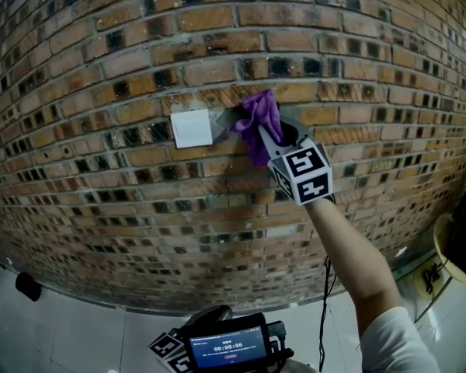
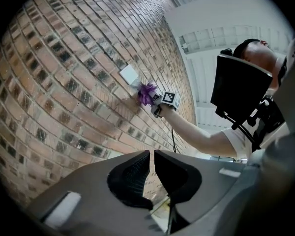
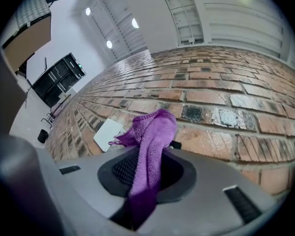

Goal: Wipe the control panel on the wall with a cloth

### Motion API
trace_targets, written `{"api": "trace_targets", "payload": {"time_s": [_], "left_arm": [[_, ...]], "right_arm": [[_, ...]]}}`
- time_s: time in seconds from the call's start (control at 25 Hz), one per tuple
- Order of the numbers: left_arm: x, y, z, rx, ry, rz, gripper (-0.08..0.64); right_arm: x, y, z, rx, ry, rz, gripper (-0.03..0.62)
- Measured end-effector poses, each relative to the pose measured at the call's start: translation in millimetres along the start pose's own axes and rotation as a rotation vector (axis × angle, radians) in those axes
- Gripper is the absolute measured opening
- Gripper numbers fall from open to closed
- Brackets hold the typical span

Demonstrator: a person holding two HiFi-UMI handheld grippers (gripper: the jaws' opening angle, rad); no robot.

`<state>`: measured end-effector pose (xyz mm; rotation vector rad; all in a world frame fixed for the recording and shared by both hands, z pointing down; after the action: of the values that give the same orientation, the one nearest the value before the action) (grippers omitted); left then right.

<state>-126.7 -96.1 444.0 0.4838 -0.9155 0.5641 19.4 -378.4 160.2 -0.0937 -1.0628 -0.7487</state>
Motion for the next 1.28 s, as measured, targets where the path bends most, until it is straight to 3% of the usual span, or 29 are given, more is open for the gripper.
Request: {"api": "trace_targets", "payload": {"time_s": [0.88,1.28], "left_arm": [[2,-7,-4,0.025,0.002,0.023,0.032],[3,-5,-5,0.031,0.003,0.035,0.032]], "right_arm": [[32,47,-65,0.157,0.044,0.101,0.083],[5,53,-63,0.164,0.028,0.033,0.083]]}}
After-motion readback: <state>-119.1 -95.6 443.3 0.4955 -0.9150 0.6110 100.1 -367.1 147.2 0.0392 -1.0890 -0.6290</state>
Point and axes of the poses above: the fingertips, and each gripper's own axes: y backward along the fingers, z to its left, x out of its underside, the point moved 6 cm from there along y, backward along the fingers, and after that the axes turned 4 degrees about y, right-handed, at the moved point
